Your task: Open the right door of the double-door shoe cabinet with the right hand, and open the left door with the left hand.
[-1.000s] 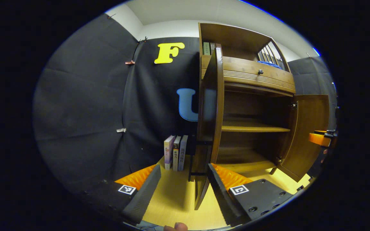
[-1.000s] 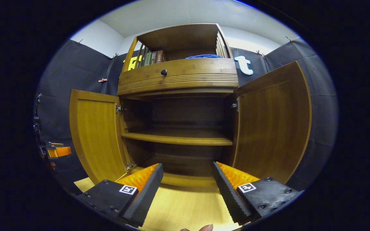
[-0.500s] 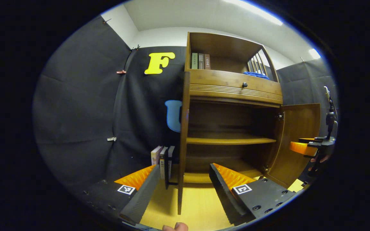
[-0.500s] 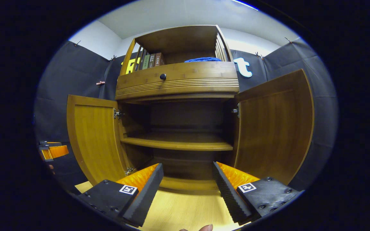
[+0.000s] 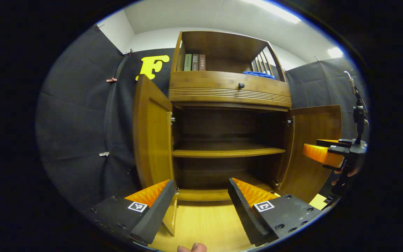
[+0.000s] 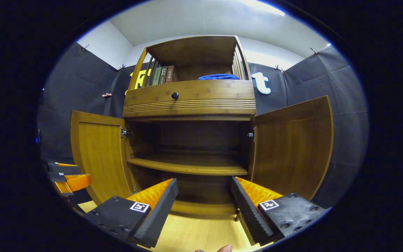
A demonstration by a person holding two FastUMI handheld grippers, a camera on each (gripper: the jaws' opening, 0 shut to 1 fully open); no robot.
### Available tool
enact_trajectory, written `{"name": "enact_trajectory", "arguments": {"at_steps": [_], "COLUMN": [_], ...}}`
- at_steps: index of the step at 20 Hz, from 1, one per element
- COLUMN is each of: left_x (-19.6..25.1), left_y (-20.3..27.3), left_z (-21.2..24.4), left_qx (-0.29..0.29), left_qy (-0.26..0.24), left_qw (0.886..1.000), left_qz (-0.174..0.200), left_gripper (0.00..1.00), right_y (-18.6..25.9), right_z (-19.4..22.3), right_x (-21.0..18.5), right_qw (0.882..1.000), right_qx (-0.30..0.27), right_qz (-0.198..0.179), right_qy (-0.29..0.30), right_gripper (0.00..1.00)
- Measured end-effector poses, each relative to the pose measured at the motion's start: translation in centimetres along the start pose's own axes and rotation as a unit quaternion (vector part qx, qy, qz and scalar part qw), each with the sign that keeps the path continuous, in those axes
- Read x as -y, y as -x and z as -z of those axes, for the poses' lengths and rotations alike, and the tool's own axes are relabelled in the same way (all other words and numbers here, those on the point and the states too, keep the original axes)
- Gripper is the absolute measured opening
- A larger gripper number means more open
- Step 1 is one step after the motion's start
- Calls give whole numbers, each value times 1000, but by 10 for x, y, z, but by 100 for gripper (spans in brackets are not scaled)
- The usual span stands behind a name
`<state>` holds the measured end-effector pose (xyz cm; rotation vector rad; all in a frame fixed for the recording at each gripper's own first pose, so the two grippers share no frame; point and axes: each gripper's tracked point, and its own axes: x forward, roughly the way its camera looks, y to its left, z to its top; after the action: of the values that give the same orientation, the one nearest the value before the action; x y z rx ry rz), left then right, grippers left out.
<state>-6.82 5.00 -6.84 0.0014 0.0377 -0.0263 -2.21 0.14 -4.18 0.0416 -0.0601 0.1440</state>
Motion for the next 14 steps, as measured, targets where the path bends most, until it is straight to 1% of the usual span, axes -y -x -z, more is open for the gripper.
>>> {"name": "enact_trajectory", "arguments": {"at_steps": [3,7,8,10,14], "left_x": [13,29,32,38,43], "left_y": [-13,-25,-28,-31,-33], "left_z": [-6,-10,-9,-9,-7], "left_qx": [5,10,11,10,6], "left_qy": [0,3,3,1,-2], "left_qw": [1000,1000,1000,1000,999], "left_qz": [8,16,18,27,36], "left_gripper": [95,95,95,95,95], "right_y": [2,3,4,5,6], "right_z": [0,-3,-3,-4,0], "right_x": [-1,0,0,1,0], "right_qw": [1000,1000,1000,1000,1000], "right_qx": [1,4,4,6,2], "right_qz": [3,6,7,9,10], "right_qy": [-5,-5,-6,-3,1], "right_gripper": [98,98,100,100,100]}}
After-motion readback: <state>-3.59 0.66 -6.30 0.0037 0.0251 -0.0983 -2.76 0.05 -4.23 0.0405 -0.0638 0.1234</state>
